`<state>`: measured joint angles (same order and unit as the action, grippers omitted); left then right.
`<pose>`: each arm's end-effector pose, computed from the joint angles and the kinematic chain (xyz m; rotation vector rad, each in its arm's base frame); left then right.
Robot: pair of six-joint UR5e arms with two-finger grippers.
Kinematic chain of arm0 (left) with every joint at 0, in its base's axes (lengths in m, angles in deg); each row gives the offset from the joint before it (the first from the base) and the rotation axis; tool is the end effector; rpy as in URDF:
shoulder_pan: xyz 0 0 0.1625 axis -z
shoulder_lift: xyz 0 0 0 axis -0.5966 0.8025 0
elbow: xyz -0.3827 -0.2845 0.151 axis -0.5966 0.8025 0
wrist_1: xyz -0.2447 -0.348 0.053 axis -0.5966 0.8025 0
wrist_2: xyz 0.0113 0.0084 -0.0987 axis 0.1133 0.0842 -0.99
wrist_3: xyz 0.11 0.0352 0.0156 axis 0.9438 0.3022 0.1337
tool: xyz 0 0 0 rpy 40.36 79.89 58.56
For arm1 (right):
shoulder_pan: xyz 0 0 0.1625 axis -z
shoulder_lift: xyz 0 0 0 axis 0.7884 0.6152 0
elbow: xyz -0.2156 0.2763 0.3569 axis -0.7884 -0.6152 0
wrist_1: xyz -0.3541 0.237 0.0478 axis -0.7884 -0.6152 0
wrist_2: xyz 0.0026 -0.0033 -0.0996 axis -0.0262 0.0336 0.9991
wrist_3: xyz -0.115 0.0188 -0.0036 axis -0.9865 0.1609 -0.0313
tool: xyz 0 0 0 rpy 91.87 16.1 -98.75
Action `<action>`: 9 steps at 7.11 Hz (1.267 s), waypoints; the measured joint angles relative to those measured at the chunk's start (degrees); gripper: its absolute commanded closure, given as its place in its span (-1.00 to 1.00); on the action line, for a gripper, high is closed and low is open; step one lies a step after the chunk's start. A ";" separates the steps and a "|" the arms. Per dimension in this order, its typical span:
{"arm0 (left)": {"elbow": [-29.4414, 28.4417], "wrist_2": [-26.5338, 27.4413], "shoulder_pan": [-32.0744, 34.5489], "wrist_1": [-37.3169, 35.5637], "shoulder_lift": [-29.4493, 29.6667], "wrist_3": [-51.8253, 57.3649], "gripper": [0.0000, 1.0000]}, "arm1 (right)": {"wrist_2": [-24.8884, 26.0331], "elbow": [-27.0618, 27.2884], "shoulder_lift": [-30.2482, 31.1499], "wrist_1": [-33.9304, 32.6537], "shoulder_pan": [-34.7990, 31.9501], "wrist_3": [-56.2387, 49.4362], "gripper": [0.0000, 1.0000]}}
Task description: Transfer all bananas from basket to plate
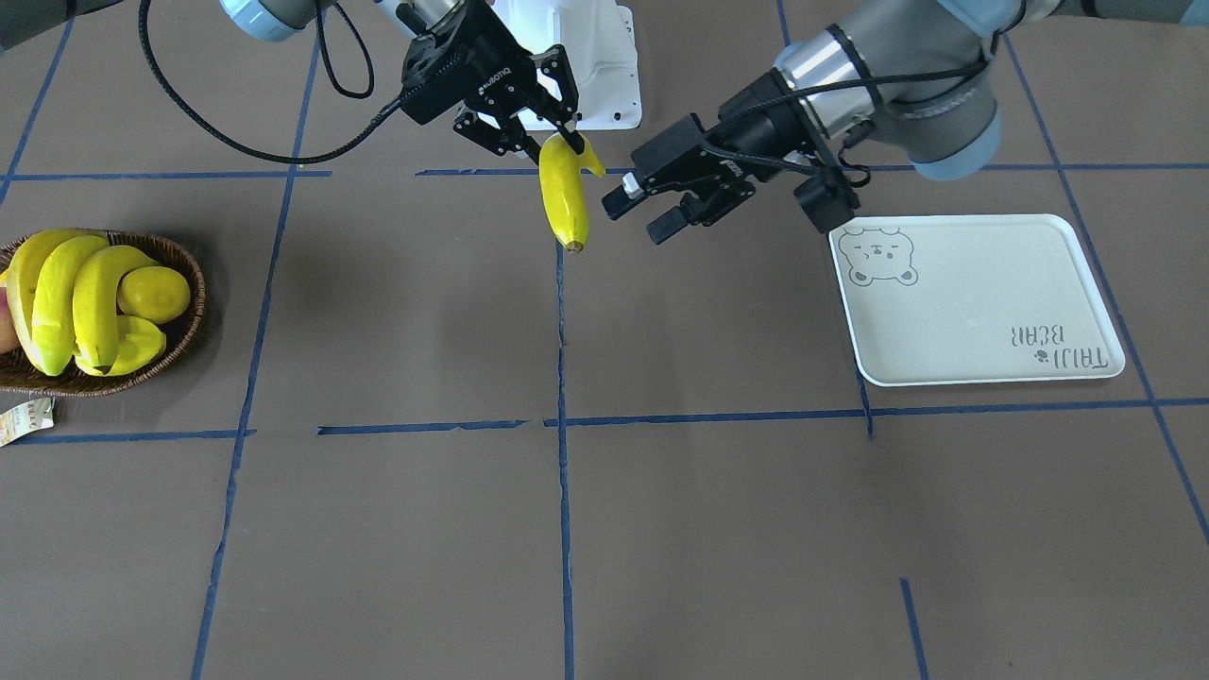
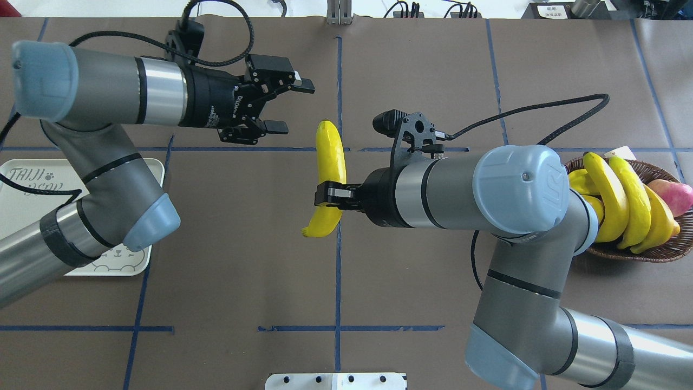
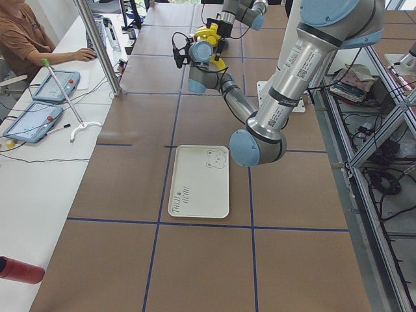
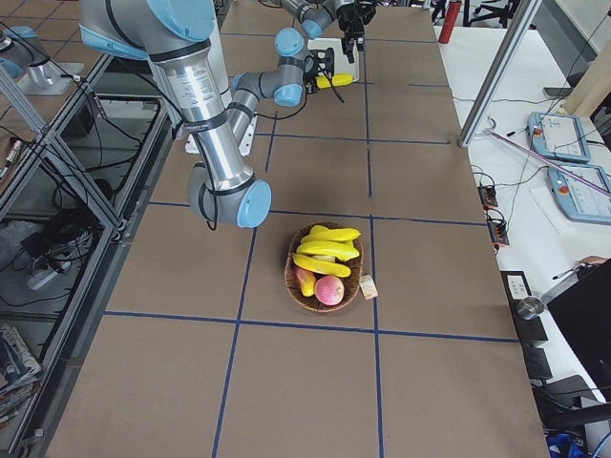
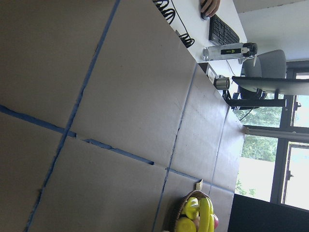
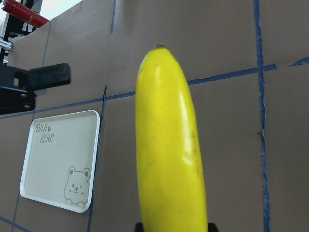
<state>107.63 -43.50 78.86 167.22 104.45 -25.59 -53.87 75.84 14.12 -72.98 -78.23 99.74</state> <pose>0.4348 -0.5087 0.2088 0.0020 1.7676 -0.4311 -0.5029 -0.3709 0.1795 0.2621 -1.3967 0.1244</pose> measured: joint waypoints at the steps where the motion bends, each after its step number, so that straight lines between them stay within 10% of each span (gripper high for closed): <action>1: -0.12 1.13 -1.28 -0.04 0.33 0.10 -0.98 | -0.02 0.03 -0.09 0.05 0.00 -0.01 0.95; 5: -0.26 1.77 -5.10 -0.07 0.24 0.25 -0.90 | -0.03 0.02 -0.14 0.13 0.00 0.03 0.96; 6: -0.27 1.77 -5.76 -0.07 0.26 0.26 -0.56 | -0.03 0.00 -0.14 0.11 0.00 0.03 0.96; 7: -0.25 1.80 -6.29 -0.11 0.35 0.24 0.66 | -0.03 -0.01 -0.14 0.09 -0.01 0.01 0.96; 9: -0.24 1.84 -6.73 -0.33 0.30 0.29 1.00 | -0.03 -0.01 -0.16 0.15 -0.07 -0.05 0.91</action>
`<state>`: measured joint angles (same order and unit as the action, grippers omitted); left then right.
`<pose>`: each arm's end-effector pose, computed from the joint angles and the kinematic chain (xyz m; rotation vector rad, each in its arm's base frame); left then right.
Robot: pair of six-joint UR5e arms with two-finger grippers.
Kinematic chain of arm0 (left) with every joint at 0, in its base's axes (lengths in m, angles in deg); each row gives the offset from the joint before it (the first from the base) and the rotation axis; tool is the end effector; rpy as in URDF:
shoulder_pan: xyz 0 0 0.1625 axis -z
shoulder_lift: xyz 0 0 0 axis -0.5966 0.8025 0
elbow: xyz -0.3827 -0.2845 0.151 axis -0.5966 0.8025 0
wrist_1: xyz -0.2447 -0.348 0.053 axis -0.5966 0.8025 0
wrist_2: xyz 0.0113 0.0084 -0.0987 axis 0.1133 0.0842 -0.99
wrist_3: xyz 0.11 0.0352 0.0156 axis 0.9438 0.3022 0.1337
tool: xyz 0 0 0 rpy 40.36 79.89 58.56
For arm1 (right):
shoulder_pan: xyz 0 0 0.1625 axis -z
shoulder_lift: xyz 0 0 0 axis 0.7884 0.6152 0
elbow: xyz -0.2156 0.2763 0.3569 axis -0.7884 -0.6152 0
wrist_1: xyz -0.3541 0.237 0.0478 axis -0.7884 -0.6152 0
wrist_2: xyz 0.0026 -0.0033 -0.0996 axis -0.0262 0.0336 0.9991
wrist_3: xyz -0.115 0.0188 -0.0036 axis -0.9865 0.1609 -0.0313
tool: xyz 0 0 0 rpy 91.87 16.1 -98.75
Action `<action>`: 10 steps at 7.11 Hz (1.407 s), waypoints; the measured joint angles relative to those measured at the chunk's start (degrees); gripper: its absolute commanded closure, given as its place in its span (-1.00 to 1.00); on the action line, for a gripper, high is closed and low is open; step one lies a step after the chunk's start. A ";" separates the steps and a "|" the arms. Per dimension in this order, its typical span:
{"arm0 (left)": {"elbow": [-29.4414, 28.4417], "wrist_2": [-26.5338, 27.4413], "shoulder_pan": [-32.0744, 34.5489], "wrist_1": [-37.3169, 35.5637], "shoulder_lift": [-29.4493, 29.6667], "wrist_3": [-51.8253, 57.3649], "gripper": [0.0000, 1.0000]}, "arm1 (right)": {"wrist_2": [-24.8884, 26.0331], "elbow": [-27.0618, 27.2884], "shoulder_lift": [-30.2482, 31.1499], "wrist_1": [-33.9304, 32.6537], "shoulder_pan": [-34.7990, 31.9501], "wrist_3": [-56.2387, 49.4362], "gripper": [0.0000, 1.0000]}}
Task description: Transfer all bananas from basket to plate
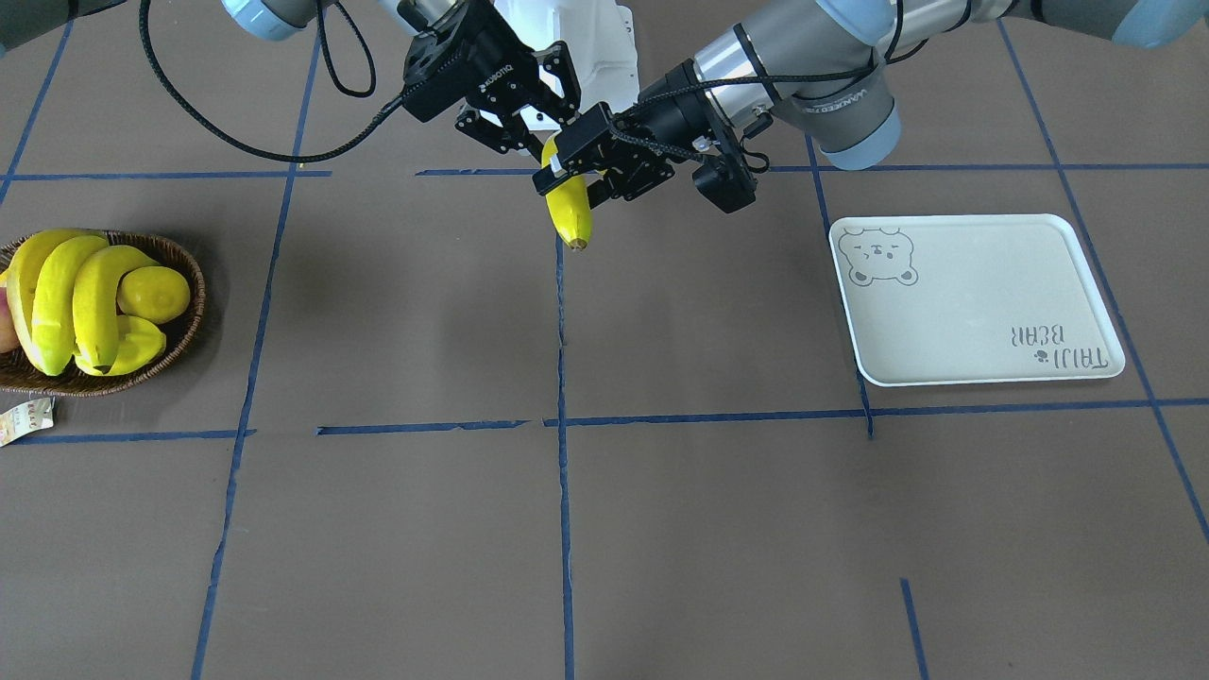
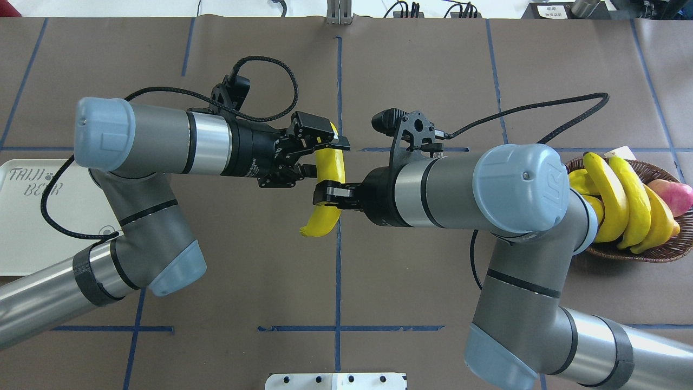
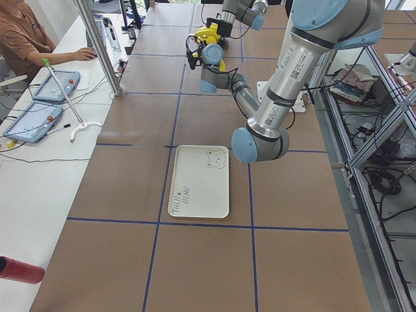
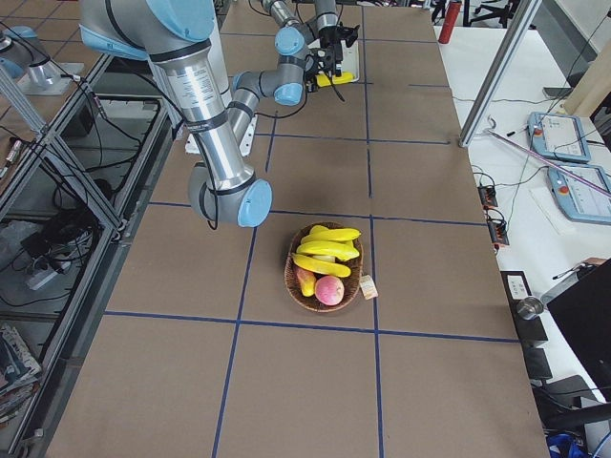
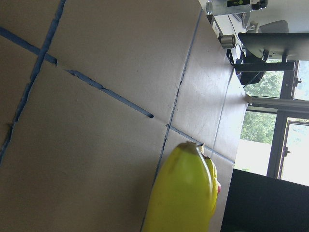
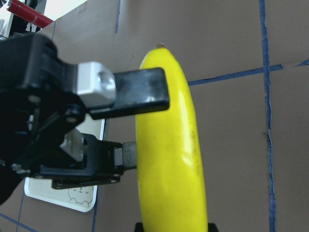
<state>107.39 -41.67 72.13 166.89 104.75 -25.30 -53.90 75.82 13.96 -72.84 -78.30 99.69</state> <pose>0.4927 -0.4593 0.2072 -0.0749 1.7591 -0.3718 -0.5025 -0.3715 0.1776 0.2648 -1.4011 0.1235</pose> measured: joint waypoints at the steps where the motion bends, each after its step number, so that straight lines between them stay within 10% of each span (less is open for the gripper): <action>1: 0.01 -0.02 -0.02 0.00 -0.13 0.12 1.00 | -0.01 0.01 -0.03 0.03 0.00 -0.01 -0.30; 2: -0.01 -0.05 -0.01 -0.02 -0.20 0.19 1.00 | 0.00 0.07 -0.03 0.07 -0.04 -0.10 -0.98; 6: -0.22 -0.22 0.65 -1.23 -0.30 0.32 1.00 | -0.23 0.79 -0.01 0.03 -0.27 -0.01 -0.99; 10: 8.39 -0.53 4.88 -27.54 -6.53 12.62 1.00 | -0.78 3.37 4.13 -0.92 -3.03 -0.78 -0.99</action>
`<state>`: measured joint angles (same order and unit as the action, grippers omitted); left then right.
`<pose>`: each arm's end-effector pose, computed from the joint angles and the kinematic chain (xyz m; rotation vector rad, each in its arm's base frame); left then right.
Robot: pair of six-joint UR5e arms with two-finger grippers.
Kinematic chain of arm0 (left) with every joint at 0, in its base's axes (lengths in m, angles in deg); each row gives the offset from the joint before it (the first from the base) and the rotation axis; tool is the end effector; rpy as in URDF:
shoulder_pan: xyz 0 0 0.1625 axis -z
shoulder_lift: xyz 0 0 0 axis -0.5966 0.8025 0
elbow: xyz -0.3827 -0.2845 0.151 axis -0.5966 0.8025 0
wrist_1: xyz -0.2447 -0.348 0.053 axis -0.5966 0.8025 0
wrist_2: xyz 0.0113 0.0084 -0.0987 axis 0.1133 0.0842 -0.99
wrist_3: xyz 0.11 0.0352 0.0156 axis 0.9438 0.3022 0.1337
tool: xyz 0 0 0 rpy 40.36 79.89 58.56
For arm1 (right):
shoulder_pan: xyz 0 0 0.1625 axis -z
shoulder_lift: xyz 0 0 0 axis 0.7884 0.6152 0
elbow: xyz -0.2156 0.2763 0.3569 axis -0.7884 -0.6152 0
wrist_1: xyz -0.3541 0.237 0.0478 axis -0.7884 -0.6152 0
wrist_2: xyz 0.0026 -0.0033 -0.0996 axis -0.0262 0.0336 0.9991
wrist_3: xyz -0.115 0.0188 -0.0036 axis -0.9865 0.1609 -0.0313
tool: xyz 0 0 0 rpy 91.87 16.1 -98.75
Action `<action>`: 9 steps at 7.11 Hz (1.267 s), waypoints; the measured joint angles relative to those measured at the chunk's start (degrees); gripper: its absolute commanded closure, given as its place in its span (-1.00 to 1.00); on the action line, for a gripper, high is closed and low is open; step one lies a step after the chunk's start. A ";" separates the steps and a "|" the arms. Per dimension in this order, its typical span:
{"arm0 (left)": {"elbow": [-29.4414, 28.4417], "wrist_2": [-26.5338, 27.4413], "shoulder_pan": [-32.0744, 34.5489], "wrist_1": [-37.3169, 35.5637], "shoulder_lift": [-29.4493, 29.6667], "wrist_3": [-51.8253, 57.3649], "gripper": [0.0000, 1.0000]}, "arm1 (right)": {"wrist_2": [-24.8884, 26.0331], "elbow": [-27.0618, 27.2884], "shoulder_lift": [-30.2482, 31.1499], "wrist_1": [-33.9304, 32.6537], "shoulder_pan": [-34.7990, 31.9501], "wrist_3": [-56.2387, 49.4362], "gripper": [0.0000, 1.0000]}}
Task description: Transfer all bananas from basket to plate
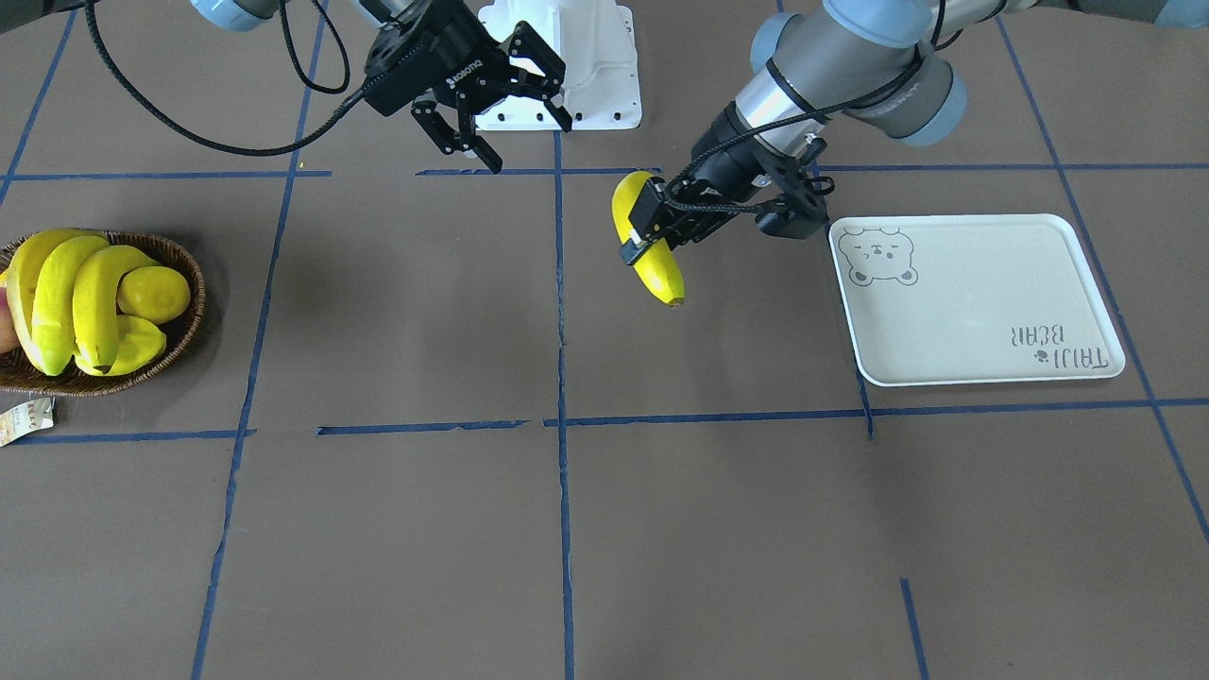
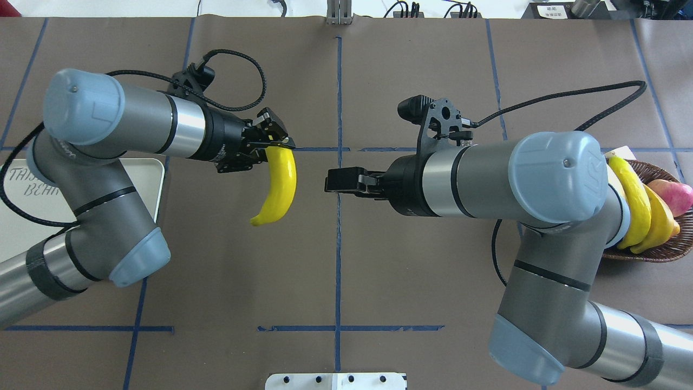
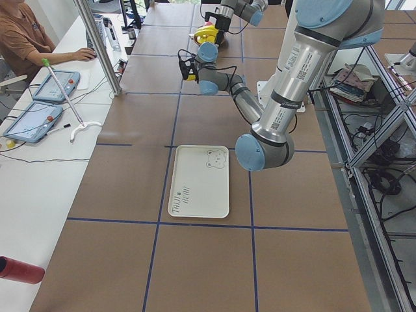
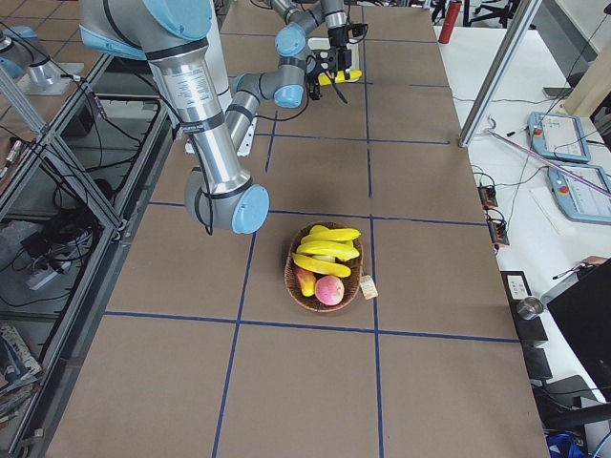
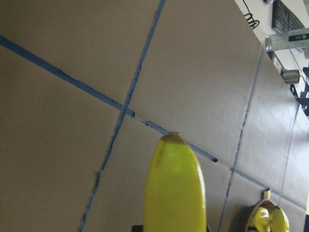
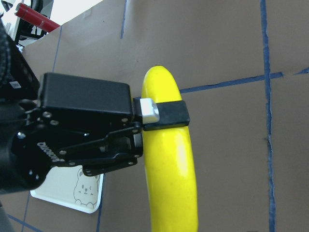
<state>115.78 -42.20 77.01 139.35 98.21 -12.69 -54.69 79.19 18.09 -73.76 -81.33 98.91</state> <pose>0.4402 -0.4883 0.2740 0.0169 1.3488 -0.4559 -0.4609 -0.3838 0.2016 0.2893 -1.3679 0.1517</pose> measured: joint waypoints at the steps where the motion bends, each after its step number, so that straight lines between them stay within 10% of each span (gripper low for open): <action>1: 4.54 0.11 1.54 -8.92 -3.57 6.68 1.00 | -0.18 0.45 1.78 -0.06 -1.14 -0.04 -0.99; 4: 6.38 0.47 7.47 -19.13 -15.18 22.50 1.00 | -1.74 1.23 5.67 -1.31 -4.34 -0.15 -0.99; 9: -12.10 0.37 18.53 -18.93 -19.87 40.72 1.00 | -3.96 1.88 6.42 -5.00 -6.99 -0.46 -0.99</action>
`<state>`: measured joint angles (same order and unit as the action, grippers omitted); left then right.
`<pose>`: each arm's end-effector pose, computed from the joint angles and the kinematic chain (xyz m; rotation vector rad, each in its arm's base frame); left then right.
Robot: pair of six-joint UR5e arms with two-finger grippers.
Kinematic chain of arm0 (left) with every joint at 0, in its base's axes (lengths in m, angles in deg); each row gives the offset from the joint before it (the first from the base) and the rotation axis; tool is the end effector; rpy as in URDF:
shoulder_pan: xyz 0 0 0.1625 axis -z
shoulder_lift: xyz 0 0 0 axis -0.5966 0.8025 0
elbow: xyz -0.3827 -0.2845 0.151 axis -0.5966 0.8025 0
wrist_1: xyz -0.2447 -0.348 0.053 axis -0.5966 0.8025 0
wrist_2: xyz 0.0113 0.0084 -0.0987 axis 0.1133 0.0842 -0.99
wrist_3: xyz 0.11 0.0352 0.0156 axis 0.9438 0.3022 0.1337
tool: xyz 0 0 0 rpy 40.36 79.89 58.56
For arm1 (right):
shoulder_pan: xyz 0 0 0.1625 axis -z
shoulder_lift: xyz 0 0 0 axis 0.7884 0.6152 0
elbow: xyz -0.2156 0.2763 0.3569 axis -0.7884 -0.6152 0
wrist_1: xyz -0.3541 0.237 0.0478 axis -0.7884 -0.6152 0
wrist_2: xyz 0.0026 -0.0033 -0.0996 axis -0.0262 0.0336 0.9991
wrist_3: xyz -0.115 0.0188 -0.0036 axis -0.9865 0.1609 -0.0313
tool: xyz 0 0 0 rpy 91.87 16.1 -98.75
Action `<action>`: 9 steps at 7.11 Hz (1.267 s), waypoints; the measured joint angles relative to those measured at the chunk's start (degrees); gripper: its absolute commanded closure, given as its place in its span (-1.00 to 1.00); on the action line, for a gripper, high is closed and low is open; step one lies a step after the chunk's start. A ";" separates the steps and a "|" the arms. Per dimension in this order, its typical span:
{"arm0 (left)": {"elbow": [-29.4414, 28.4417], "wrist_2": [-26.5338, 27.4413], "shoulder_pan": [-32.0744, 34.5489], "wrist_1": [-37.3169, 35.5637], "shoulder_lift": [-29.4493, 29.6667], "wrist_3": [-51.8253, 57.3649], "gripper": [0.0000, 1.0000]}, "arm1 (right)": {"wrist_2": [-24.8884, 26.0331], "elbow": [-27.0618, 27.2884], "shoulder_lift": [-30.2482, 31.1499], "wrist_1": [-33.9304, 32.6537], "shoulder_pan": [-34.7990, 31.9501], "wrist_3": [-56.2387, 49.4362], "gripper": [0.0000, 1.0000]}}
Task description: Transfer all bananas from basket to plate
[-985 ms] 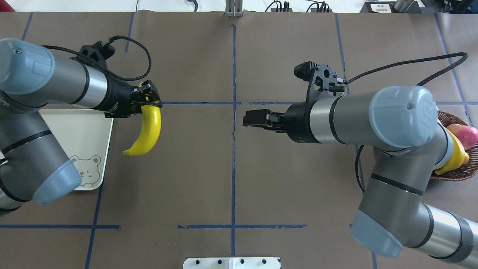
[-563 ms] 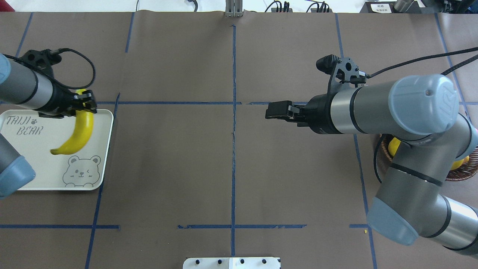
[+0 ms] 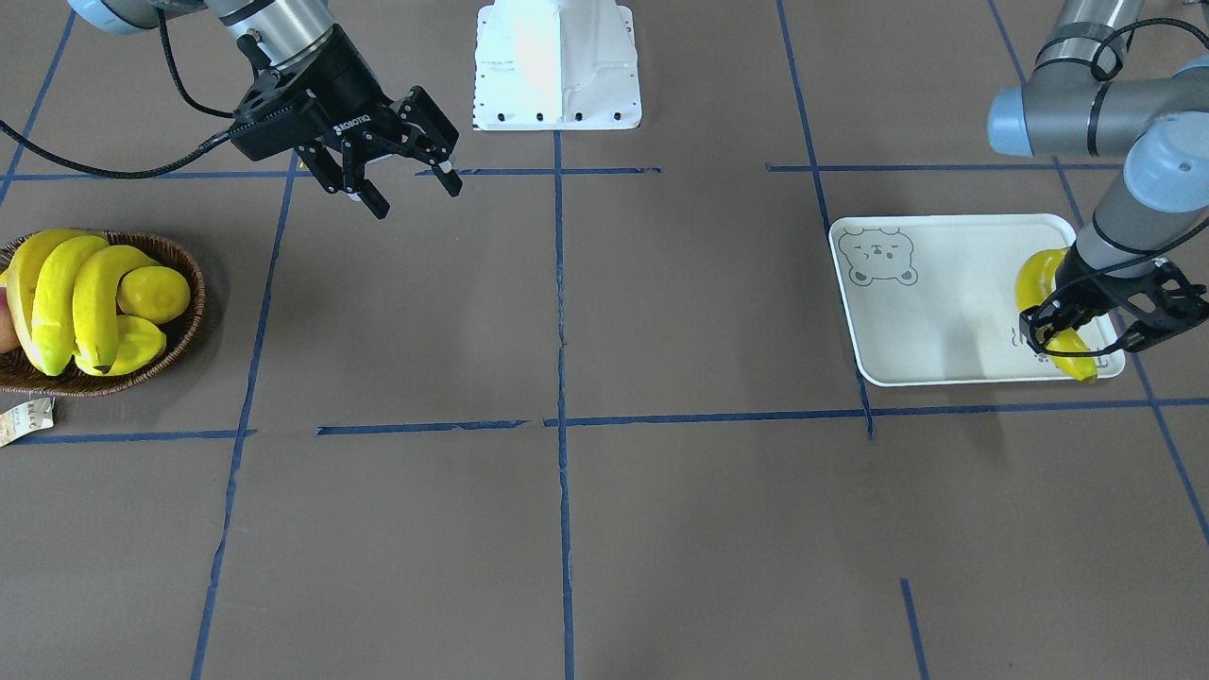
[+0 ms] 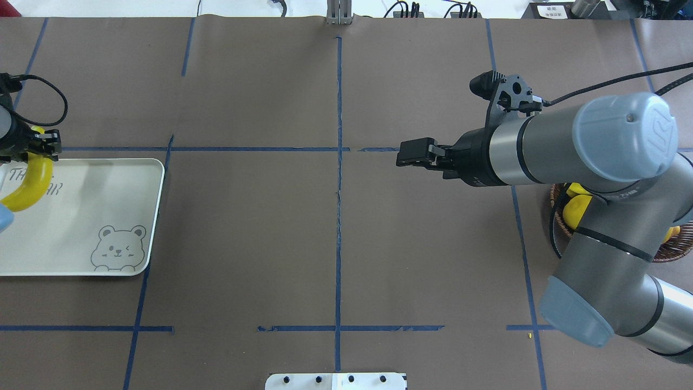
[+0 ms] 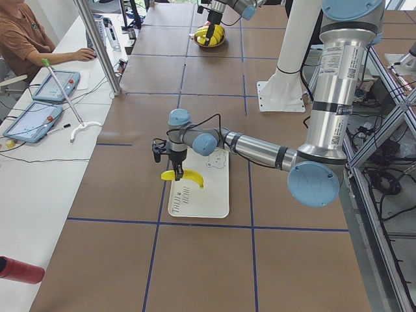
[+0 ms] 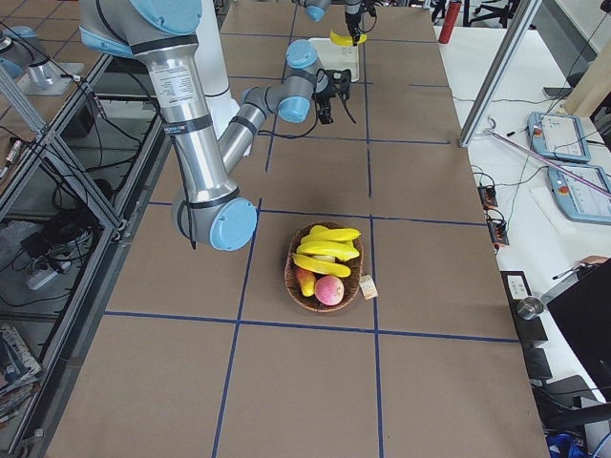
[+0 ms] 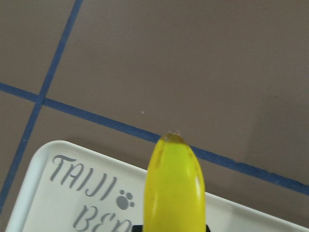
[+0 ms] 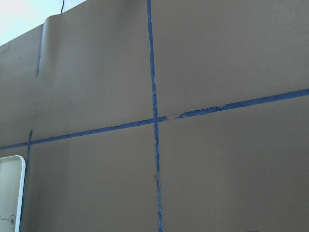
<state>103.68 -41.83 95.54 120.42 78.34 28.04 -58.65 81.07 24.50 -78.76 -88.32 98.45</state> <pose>0.2289 -0.5491 0.6494 0.0196 0.5803 -0.3707 -0.4019 -0.4208 0.2653 0.2494 -1.2181 0.2386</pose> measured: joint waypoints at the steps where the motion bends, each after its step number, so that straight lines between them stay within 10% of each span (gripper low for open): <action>1: -1.06 -0.10 0.17 0.00 -0.13 0.02 1.00 | 0.00 -0.05 0.03 -0.02 -0.01 0.00 -0.99; 5: -1.25 -1.06 0.10 -0.28 -3.19 -0.22 0.86 | 0.00 -0.15 0.27 -0.03 -0.01 0.00 -0.99; 6: -1.30 -2.17 -0.04 -0.23 -3.62 -0.30 -0.29 | 0.03 -0.18 0.39 -0.03 -0.01 0.00 -0.99; 7: -1.44 -2.97 -0.19 -0.11 -3.80 -0.30 -0.98 | 0.06 -0.21 0.56 -0.03 0.01 0.00 -0.99; 9: -1.96 -3.38 -0.40 0.03 -3.94 -0.26 -0.99 | -0.02 -0.22 0.63 -0.03 0.05 -0.02 -0.99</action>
<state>101.72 -45.21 95.14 120.45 74.41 27.78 -58.66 80.85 25.13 -78.78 -88.27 98.43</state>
